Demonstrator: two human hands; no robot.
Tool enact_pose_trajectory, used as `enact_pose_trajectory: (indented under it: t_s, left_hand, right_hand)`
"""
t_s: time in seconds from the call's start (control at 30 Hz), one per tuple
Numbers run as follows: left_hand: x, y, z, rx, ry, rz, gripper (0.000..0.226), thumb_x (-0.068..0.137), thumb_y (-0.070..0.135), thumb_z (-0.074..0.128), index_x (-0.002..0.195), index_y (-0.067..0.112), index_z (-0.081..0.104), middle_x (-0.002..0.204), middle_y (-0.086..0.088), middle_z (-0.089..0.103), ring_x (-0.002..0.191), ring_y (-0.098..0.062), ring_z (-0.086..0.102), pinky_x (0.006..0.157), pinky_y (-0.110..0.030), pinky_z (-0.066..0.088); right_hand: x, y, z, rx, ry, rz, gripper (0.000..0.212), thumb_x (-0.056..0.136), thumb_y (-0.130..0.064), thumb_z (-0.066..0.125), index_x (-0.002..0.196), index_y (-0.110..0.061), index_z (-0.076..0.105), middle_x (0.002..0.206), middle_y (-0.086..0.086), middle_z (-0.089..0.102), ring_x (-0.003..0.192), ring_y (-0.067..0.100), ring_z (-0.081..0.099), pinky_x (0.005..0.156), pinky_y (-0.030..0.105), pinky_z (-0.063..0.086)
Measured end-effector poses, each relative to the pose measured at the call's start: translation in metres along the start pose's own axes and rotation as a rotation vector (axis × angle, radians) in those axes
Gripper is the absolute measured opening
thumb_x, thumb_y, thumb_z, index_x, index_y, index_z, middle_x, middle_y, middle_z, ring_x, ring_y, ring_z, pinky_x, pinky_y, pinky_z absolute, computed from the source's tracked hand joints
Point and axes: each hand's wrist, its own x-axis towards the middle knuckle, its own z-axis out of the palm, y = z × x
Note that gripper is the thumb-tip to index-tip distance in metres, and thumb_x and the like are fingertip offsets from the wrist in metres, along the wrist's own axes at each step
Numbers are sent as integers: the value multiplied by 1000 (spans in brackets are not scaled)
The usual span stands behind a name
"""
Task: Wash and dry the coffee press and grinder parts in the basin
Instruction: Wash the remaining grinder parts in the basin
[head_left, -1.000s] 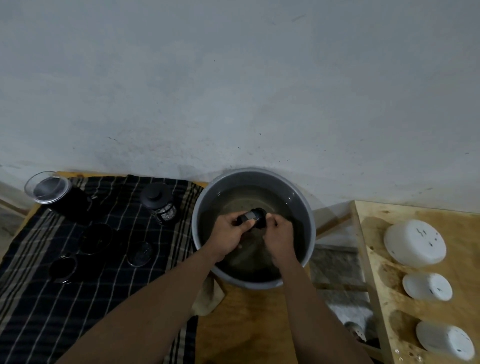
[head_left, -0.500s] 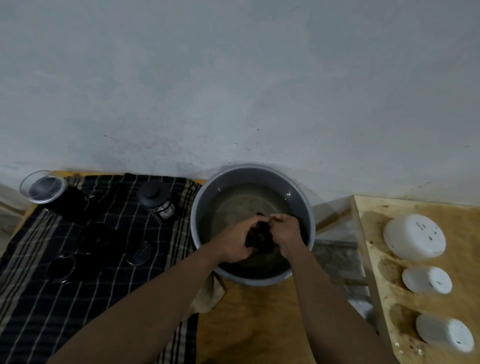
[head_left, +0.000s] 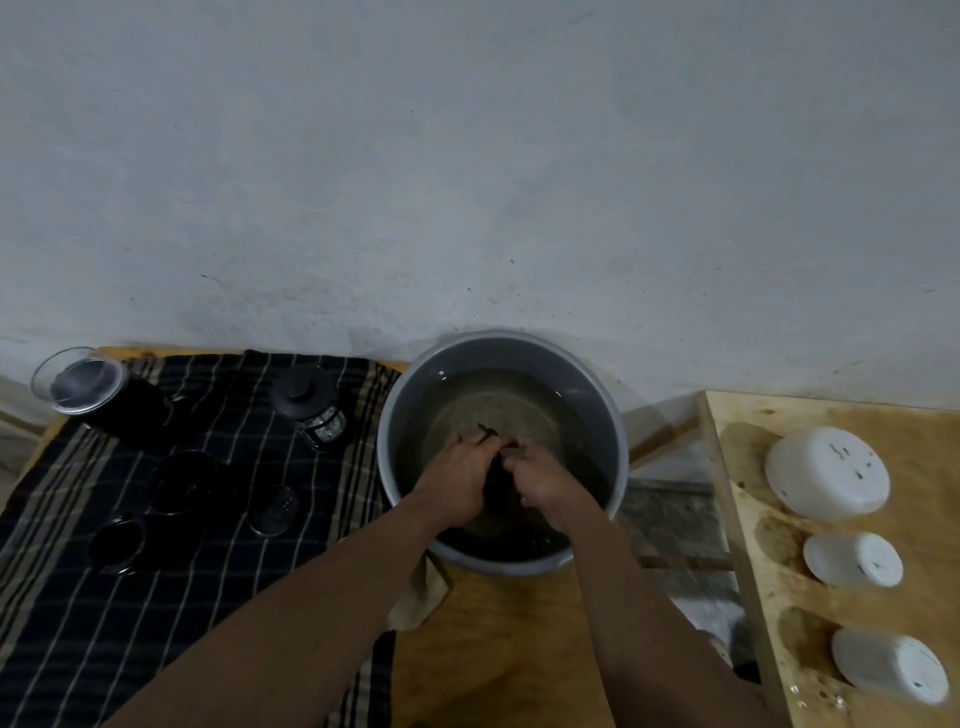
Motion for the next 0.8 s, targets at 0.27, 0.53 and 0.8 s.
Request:
enact_pose_trajectory:
  t_s: [0.27, 0.53, 0.8]
  left_hand:
    - [0, 1, 0, -178, 56, 21, 65, 85, 11, 69, 144, 24, 47, 140, -5, 55, 122, -28, 57, 103, -43, 49]
    - [-2, 0, -3, -182, 71, 0, 67, 85, 5, 67, 146, 22, 46, 140, -8, 55, 124, -29, 56, 105, -43, 48]
    - [-2, 2, -5, -230, 67, -10, 65, 81, 5, 68, 141, 24, 51, 134, -8, 59, 119, -29, 60, 100, -43, 50]
  right_hand:
    - [4, 16, 3, 378, 212, 33, 25, 86, -12, 78, 110, -13, 70, 98, 10, 77, 91, 24, 71, 70, 34, 55]
    - [3, 4, 14, 260, 175, 51, 20, 101, -25, 52, 111, -23, 69, 106, 4, 72, 98, 22, 67, 90, 42, 56]
    - [4, 9, 3, 316, 108, 78, 18, 100, -18, 61, 114, -25, 69, 102, 5, 76, 95, 20, 69, 73, 33, 58]
